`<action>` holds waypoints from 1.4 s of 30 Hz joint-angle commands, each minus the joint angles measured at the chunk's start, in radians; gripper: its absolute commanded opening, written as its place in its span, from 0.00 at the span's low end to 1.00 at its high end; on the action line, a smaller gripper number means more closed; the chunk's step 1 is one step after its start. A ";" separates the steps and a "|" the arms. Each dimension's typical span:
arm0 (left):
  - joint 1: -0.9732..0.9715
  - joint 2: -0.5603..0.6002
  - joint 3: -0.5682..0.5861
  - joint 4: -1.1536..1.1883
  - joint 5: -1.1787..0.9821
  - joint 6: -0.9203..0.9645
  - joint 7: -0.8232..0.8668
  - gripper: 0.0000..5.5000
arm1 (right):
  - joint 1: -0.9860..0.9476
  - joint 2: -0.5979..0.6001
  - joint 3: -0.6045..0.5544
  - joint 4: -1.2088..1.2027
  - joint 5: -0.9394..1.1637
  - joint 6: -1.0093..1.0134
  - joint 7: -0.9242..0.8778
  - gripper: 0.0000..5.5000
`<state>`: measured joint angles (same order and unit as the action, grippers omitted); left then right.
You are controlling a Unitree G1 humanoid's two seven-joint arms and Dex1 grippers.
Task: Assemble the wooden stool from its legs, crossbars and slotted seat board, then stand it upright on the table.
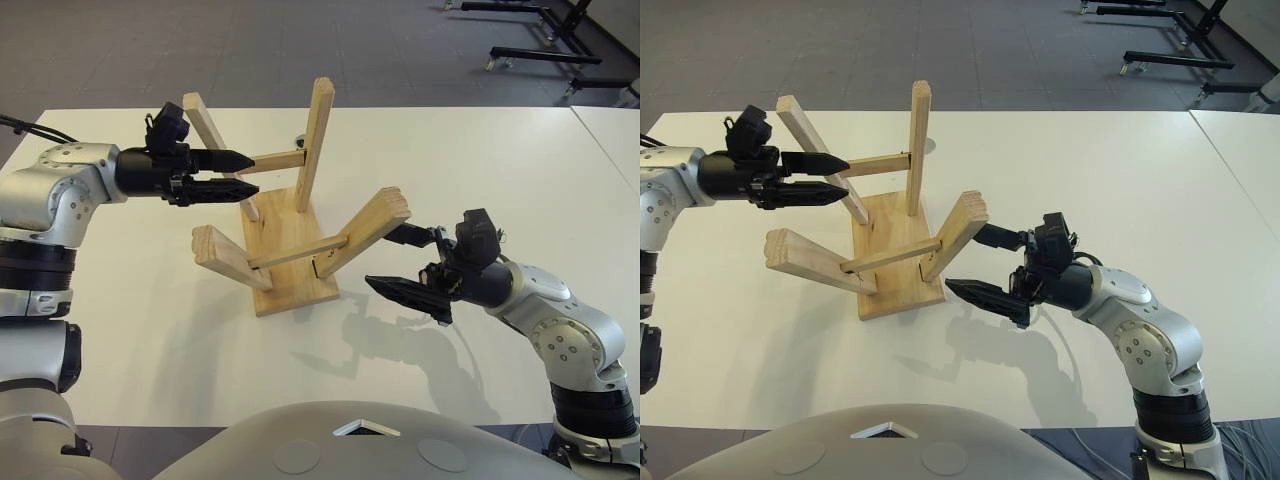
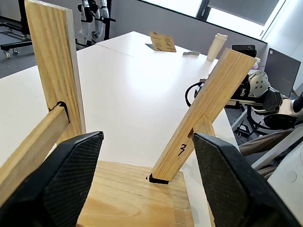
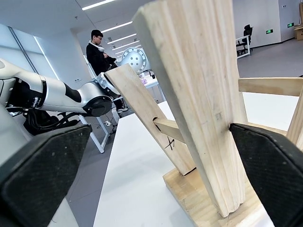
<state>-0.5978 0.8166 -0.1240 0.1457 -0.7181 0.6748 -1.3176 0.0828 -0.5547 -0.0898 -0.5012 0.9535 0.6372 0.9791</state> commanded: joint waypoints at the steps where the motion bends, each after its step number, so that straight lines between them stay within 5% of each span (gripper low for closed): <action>1: -0.038 -0.036 -0.031 -0.011 0.040 0.026 -0.022 0.63 | -0.019 -0.014 0.008 -0.004 0.000 0.007 -0.004 0.98; 24: 0.038 -0.068 -0.129 -0.171 0.135 0.116 -0.063 0.63 | -0.049 -0.024 0.042 -0.027 0.038 0.055 -0.025 0.98; 42: 0.037 -0.134 -0.065 -0.242 0.053 0.212 0.035 0.63 | 0.002 -0.012 0.055 -0.083 0.077 0.062 -0.090 0.98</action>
<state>-0.5498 0.6787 -0.1828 -0.0755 -0.6628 0.8722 -1.2834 0.0894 -0.5721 -0.0381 -0.5697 1.0218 0.6969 0.8992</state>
